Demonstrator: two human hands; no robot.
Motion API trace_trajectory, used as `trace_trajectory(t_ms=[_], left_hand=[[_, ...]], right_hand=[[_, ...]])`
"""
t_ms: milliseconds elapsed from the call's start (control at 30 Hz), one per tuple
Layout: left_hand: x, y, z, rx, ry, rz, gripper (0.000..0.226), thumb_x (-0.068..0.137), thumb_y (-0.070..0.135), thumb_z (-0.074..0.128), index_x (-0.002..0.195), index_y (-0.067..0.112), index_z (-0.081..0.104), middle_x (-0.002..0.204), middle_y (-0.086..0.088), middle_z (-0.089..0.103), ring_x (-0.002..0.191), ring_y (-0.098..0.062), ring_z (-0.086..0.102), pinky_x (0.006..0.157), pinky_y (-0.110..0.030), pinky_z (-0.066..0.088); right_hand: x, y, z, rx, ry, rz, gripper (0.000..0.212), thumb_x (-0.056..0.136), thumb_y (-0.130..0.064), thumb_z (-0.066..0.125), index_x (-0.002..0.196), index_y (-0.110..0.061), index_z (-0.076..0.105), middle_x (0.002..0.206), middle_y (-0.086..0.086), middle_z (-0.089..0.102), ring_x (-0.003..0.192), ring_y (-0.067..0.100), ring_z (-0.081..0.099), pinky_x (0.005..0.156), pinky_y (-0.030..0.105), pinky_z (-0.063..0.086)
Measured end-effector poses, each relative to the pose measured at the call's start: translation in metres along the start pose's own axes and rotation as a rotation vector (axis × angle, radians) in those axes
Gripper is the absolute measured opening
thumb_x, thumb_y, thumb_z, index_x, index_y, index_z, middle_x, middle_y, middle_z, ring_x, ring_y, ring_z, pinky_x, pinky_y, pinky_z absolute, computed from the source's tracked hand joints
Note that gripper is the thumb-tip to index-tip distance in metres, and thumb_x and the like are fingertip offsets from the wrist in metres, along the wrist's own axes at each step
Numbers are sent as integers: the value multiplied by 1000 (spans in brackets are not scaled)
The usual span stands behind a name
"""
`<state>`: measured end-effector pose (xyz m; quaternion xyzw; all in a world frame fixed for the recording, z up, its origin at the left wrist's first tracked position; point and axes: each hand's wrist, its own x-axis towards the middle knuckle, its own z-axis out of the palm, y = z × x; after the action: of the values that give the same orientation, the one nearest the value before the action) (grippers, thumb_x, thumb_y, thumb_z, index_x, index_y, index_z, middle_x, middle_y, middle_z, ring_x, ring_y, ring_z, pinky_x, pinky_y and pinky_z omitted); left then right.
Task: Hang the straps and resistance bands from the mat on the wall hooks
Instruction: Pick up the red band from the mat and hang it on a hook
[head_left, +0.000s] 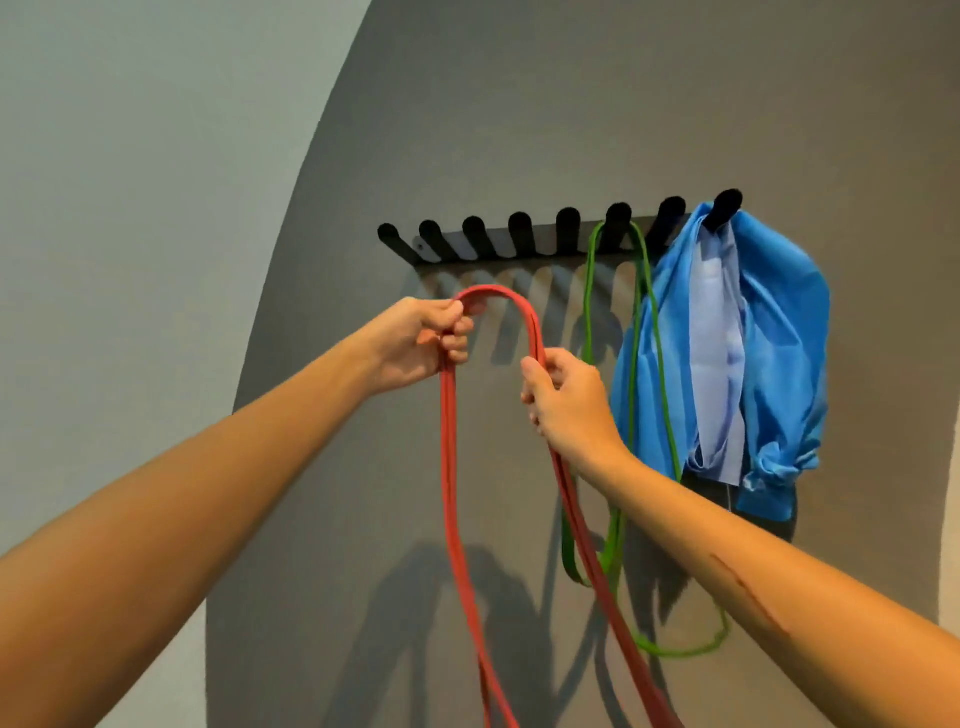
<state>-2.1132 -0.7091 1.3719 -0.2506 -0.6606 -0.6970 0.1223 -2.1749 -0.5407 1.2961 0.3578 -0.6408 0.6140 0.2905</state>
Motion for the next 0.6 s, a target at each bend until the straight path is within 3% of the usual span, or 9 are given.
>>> trace_trajectory(t_ms=[67,233,600], left_hand=[[31,14,0,26,104,100,13,102,9,33,100,5,46,60,2,48,44,-7,40,47,-19,39],[94,38,-5,457,514,290,26,105,16,34,99,3,55,66,-5,52,44,-13,48,47,-25,45],[141,10,-34,578,722,358,33,103,18,33,89,5,59,62,-5,50,48,-14,43,47,-26,38]], right_hand=[[42,-11,15,0,39,-67,25,98,-28,51,80,-12,58,61,-1,58,51,15,52,52,34,42],[129,-30,51,127,75,-112,29,93,-33,49,74,-13,54,66,6,57,62,23,53,61,40,43],[185,6,63,192,110,-103,29,98,-32,44,73,-17,49,69,5,54,63,20,51,61,42,48]])
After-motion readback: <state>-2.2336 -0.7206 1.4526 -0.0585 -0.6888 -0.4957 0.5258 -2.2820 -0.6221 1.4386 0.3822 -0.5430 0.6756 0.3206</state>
